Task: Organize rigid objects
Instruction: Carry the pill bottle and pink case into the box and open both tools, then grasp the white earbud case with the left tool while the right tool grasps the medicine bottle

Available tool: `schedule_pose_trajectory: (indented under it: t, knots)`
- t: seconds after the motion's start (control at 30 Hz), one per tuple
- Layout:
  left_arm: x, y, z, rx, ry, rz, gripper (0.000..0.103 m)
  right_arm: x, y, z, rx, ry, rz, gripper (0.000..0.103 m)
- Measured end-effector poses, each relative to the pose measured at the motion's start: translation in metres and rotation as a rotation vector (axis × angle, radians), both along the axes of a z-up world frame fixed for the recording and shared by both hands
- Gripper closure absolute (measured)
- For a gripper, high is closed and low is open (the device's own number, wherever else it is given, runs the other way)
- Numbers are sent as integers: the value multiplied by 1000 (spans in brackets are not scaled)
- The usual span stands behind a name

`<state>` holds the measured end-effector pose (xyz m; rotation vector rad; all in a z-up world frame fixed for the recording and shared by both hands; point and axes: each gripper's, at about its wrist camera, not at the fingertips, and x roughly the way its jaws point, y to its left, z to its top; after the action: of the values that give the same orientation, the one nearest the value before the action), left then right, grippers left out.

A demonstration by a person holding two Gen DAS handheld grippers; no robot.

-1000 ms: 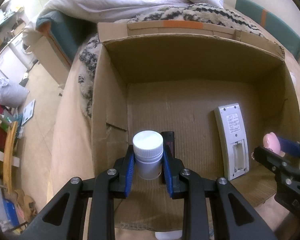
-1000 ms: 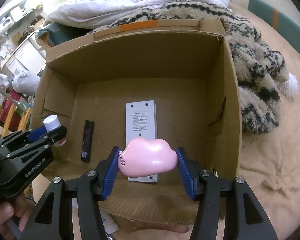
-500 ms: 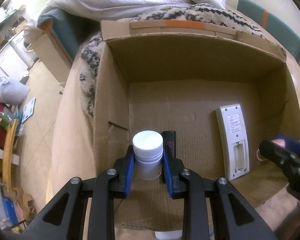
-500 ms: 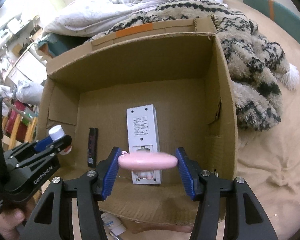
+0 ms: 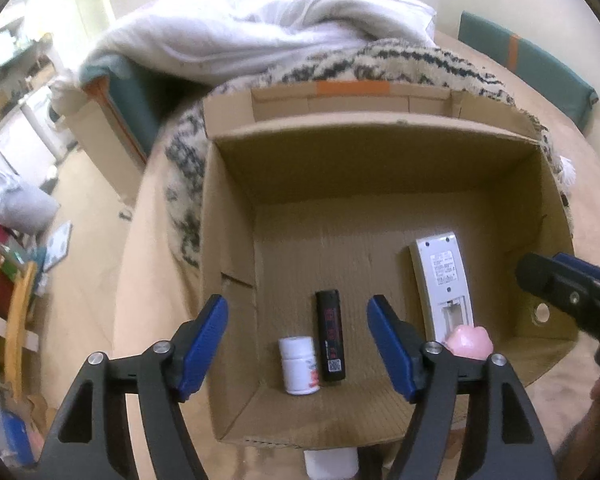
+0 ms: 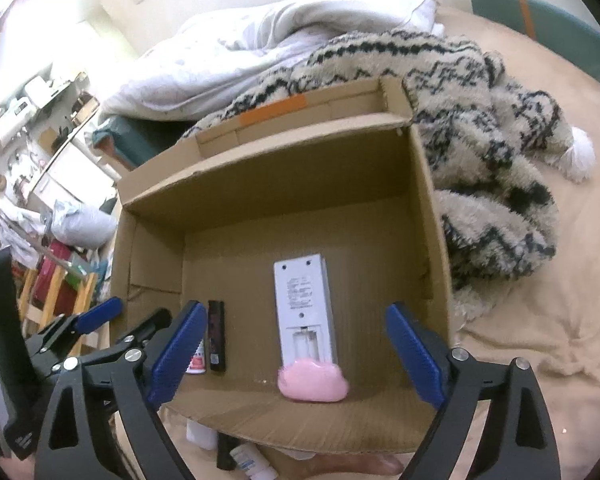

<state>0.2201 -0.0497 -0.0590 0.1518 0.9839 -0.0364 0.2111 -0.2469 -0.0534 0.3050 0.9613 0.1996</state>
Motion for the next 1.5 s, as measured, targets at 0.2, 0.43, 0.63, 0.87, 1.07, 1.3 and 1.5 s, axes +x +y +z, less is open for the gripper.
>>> schedule_pose_trajectory:
  t: [0.2, 0.43, 0.63, 0.87, 1.07, 1.3, 1.5]
  knots:
    - [-6, 0, 5, 46, -27, -14, 33, -5, -4, 4, 0, -13, -16, 6]
    - [-21, 9, 14, 56, -51, 16, 33, -18, -11, 6, 2, -11, -24, 6]
    - [-37, 21, 15, 41, -38, 47, 33, -35, -13, 12, -18, -19, -17, 6]
    - [-59, 40, 9, -3, 24, 104, 33, -63, -14, 9, 1, 23, -16, 6]
    - [-72, 54, -12, -45, 133, 188, 33, -79, -6, -3, -3, 82, 3, 6]
    - [-70, 44, -50, -130, 301, 152, 33, -76, -1, -22, -26, 169, 8, 6]
    - [-56, 30, -89, -127, 408, 127, 33, -72, 7, -34, 3, 221, 32, 6]
